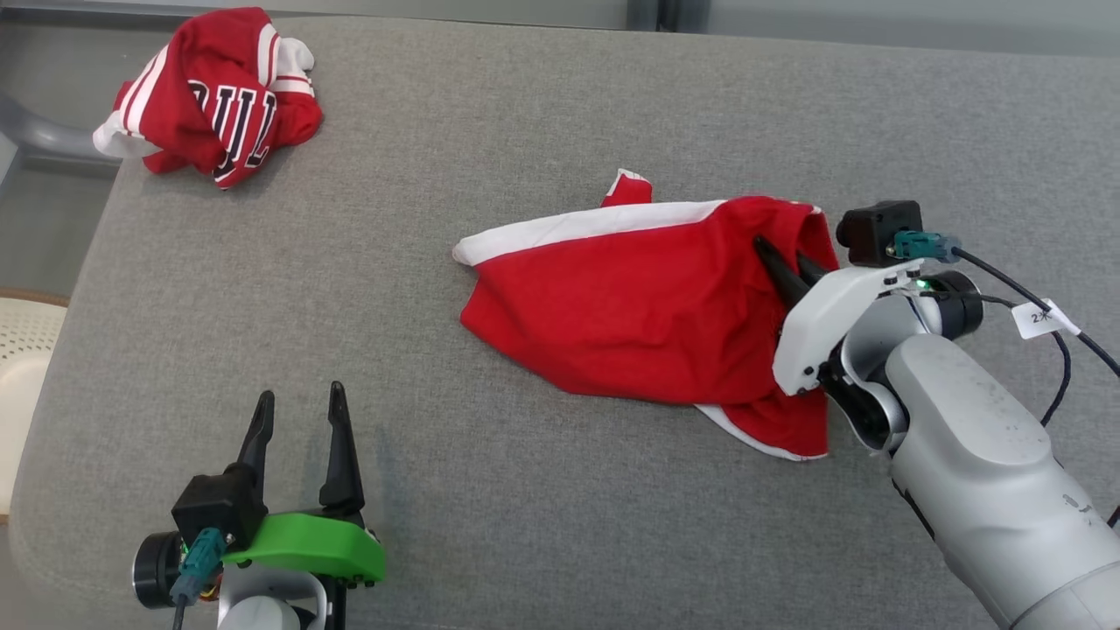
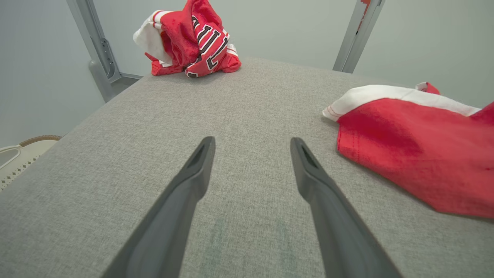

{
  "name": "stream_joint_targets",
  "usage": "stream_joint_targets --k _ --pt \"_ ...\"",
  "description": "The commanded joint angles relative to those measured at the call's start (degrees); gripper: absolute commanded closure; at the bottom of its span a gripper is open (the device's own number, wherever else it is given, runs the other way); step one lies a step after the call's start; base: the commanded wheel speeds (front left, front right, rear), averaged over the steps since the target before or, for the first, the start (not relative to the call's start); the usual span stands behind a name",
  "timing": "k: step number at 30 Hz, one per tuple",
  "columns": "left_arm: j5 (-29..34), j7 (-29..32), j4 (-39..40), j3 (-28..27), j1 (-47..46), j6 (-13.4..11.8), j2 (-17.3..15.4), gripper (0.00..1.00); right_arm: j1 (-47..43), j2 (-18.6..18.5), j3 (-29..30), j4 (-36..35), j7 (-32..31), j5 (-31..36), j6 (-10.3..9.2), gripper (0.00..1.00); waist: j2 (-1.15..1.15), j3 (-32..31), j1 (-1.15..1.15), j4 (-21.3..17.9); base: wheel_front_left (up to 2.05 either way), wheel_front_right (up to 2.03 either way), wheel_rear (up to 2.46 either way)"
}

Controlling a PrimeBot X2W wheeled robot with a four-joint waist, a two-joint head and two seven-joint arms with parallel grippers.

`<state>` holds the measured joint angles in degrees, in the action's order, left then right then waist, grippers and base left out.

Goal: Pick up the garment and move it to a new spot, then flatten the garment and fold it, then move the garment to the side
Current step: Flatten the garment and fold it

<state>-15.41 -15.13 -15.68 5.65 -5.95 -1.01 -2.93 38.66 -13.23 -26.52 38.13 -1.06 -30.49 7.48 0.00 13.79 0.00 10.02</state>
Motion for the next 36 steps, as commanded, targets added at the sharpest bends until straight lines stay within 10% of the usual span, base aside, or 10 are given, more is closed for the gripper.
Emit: stream_joint_targets --k 1,18,34,36 --pt "0.23 -0.02 0.15 -0.14 -0.08 0.11 0.03 0.00 0.57 -0.49 -1.10 -1.04 1.49 -0.90 0.02 1.00 0.00 -0.91 0.00 -1.05 0.00 0.00 0.00" --pt "2.83 -0.02 -0.10 -1.95 3.72 0.98 -0.18 0.00 -13.80 -16.29 -22.82 -25.32 4.40 -6.33 0.02 1.00 0.00 -6.07 0.00 -11.52 0.00 0.00 0.00" --pt "3.72 -0.02 -0.40 -2.06 3.27 1.52 -0.26 0.00 -18.40 -15.48 -21.36 -16.10 12.41 -1.79 0.02 1.00 0.00 -5.79 0.00 -15.71 0.00 0.00 0.00" --pt "3.72 -0.02 -0.42 -2.07 3.02 1.67 -0.35 0.00 -18.78 -14.16 -20.04 -13.84 13.80 -1.45 0.02 0.59 0.00 -5.72 0.00 -15.81 0.00 0.00 0.00"
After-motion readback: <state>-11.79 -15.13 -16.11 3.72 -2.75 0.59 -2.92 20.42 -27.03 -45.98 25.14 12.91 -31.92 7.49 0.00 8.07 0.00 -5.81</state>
